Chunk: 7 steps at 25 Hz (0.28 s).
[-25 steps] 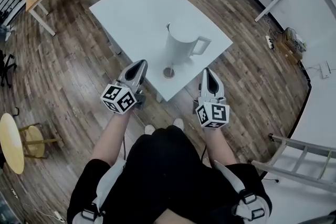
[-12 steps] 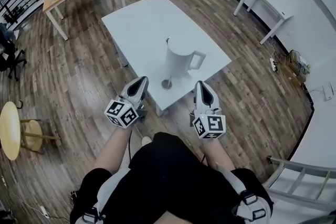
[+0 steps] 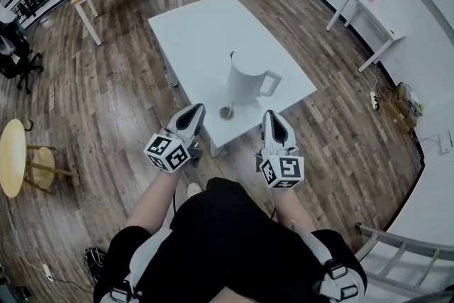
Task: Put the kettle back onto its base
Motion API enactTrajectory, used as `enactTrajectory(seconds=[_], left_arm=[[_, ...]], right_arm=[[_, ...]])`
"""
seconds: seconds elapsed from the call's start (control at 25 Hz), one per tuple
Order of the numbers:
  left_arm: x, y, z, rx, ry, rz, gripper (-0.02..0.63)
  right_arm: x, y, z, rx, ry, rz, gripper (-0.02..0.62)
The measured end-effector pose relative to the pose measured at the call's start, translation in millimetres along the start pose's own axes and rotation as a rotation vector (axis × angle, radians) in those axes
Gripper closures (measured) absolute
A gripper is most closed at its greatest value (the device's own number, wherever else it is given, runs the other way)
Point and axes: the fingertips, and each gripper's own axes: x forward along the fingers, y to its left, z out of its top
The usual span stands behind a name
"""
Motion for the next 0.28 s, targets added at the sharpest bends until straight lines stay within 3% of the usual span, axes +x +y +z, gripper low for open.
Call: enactTrajectory(seconds=[0.28], left_arm=[[6.8,-8.5,-2.8,-0.004,-0.018,-0.020,0.604]], right_arm=[[-2.3,-5.5,2.1,0.038,0.005,0.004,0.592]])
